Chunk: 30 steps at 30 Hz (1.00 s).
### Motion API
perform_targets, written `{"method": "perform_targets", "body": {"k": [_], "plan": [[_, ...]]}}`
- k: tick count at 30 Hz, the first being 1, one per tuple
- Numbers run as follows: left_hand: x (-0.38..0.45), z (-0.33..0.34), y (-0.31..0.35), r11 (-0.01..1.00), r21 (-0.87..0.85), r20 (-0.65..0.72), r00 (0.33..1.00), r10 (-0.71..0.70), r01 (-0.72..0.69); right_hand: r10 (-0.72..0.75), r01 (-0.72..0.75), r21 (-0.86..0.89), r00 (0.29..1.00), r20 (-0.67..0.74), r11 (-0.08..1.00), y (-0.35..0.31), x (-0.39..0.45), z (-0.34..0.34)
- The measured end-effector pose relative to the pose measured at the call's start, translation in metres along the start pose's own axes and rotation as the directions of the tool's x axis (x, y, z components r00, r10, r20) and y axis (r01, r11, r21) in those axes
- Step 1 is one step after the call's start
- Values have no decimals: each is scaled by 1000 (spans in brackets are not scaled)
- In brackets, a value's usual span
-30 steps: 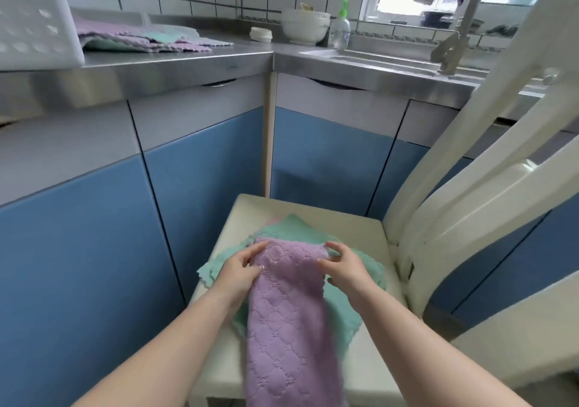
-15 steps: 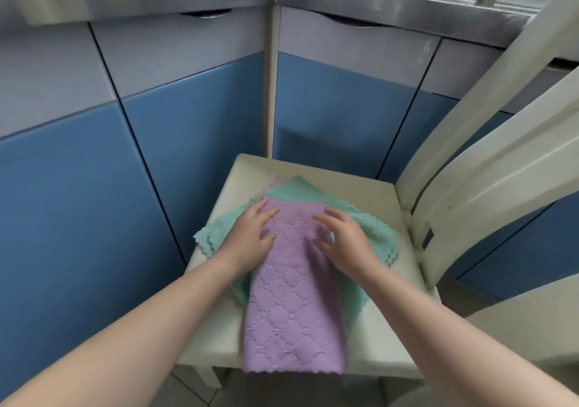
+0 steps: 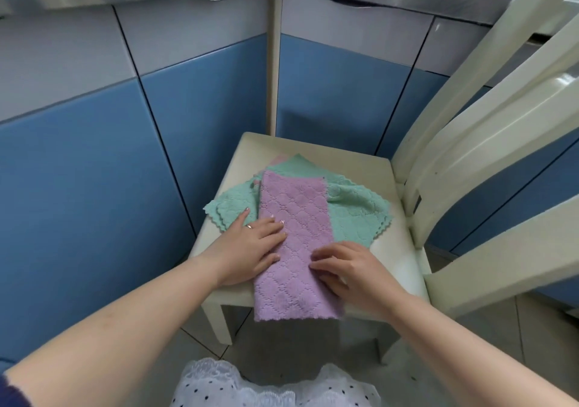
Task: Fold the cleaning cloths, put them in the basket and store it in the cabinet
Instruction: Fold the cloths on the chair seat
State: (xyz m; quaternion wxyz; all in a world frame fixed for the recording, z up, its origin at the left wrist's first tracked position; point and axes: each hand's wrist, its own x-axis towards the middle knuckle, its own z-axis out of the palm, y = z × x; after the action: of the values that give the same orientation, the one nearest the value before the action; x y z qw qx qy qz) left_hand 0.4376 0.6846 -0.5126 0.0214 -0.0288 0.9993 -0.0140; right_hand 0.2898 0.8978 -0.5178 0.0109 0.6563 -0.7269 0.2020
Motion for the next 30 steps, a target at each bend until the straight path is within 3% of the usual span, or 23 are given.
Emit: {"method": "perform_targets", "body": {"k": [3, 6, 9, 12, 16, 19, 21, 24, 28, 30], "plan": [[-36, 9, 0, 971, 16, -250, 939, 236, -240, -85, 96, -103, 990, 110, 990, -14, -26, -10], [-63, 21, 3, 956, 49, -175, 940, 293, -289, -57, 100, -198, 976, 211, 975, -20, -39, -3], [-64, 26, 11, 975, 55, -87, 971, 221, -217, -34, 53, -152, 992, 125, 987, -27, -36, 1], [-58, 23, 20, 981, -104, -189, 972, 139, -161, -4, 11, -114, 998, 60, 993, -31, -32, -5], [-53, 20, 20, 948, -300, -229, 973, 38, -108, 274, -271, 95, 961, -25, 958, -33, -25, -13], [-45, 23, 24, 918, -369, -340, 940, 9, -143, 381, -360, 189, 920, -90, 914, -31, -13, -15], [-40, 19, 29, 838, -531, -401, 909, -116, -128, 417, -384, 235, 903, -107, 893, -28, -4, -18], [-29, 12, 33, 625, -778, -377, 847, -375, -70, 512, -433, 391, 851, -121, 812, -23, 6, -19], [3, 0, 26, 295, -954, -155, 765, -625, 47, 629, -472, 579, 772, -93, 665, -17, 22, -10], [20, -4, 18, 217, -971, -77, 733, -676, 99, 671, -487, 622, 736, -86, 613, -9, 37, -7]]}}
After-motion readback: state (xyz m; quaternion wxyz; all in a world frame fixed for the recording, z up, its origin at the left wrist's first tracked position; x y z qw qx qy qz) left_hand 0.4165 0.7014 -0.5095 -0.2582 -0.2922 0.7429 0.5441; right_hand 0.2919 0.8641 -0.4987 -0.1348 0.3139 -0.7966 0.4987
